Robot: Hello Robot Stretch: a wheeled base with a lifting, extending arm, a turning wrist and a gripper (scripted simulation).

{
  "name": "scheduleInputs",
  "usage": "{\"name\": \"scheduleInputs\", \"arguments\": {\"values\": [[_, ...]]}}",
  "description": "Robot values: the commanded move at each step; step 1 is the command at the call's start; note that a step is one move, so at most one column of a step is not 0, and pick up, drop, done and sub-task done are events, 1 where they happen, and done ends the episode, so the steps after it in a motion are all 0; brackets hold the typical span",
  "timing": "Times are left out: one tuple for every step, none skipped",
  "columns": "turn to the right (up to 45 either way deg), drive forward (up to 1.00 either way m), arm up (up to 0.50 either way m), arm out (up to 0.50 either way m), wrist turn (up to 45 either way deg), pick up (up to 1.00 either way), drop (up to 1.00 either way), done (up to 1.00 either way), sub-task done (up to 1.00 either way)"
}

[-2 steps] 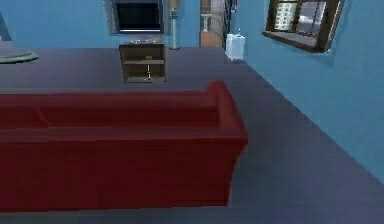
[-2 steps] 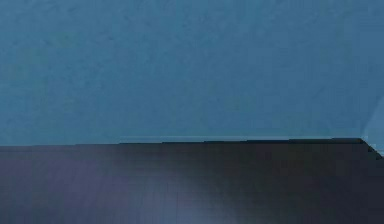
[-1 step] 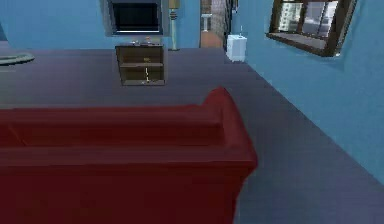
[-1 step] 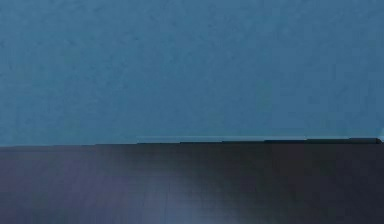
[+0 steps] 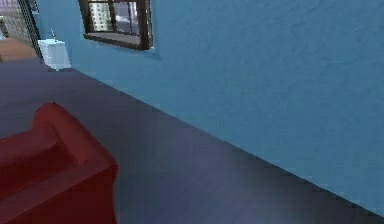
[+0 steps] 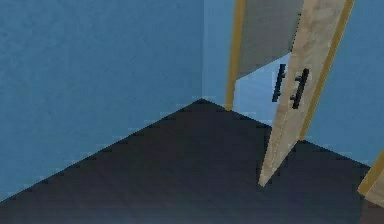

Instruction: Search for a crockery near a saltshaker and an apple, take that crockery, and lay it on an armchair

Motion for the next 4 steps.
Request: {"name": "scheduleInputs", "arguments": {"values": [[6.0,0.00,0.00,0.00,0.0,0.00,0.00,0.00,0.00],[0.0,1.00,0.00,0.00,0.0,0.00,0.00,0.00,0.00],[0.0,0.25,0.00,0.00,0.0,0.00,0.00,0.00,0.00],[-45.0,0.00,0.00,0.00,0.0,0.00,0.00,0.00,0.00]]}}
